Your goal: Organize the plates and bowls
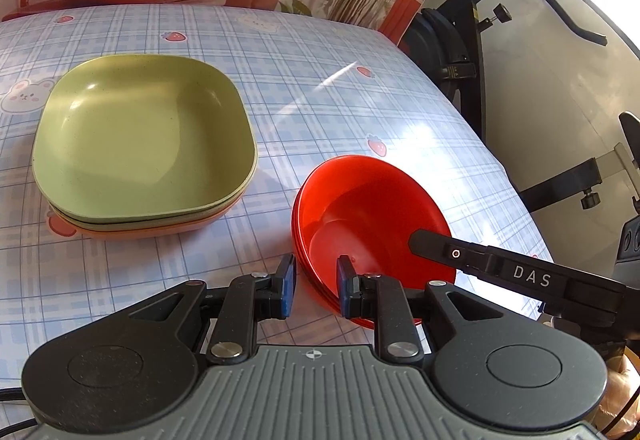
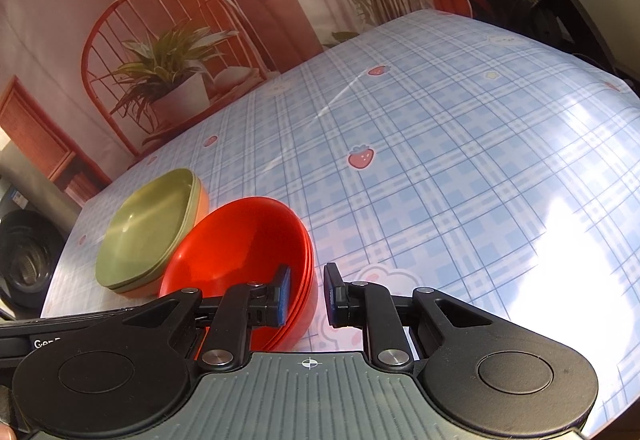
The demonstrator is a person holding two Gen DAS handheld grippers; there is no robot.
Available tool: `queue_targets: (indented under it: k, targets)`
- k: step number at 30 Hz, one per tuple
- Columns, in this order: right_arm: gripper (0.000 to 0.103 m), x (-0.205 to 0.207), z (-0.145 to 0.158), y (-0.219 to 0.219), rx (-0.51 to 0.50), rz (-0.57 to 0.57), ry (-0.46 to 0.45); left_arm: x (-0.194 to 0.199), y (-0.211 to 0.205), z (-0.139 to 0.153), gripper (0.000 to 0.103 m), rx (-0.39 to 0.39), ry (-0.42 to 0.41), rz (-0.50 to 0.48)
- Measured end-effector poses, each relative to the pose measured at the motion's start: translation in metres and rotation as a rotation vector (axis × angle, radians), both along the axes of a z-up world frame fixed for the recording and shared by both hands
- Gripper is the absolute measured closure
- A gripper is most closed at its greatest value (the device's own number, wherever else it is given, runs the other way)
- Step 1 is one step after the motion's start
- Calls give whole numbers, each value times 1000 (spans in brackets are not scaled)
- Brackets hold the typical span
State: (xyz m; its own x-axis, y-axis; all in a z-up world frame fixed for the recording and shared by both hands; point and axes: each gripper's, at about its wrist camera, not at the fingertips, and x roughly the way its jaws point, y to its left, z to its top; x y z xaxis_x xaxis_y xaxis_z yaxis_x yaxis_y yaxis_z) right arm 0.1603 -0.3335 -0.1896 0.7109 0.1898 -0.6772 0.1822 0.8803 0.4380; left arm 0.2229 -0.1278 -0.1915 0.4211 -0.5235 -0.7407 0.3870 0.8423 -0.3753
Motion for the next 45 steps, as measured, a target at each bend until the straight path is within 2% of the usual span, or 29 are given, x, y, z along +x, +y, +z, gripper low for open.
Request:
queue_targets:
  k: [30,45]
  targets:
    - [92,2,8,5,-43,14,-3,-5,4,8,81,2,-37,-15]
    - [92,13,26,17,-67,41,-15,-8,15,23,81,-7,-77,15]
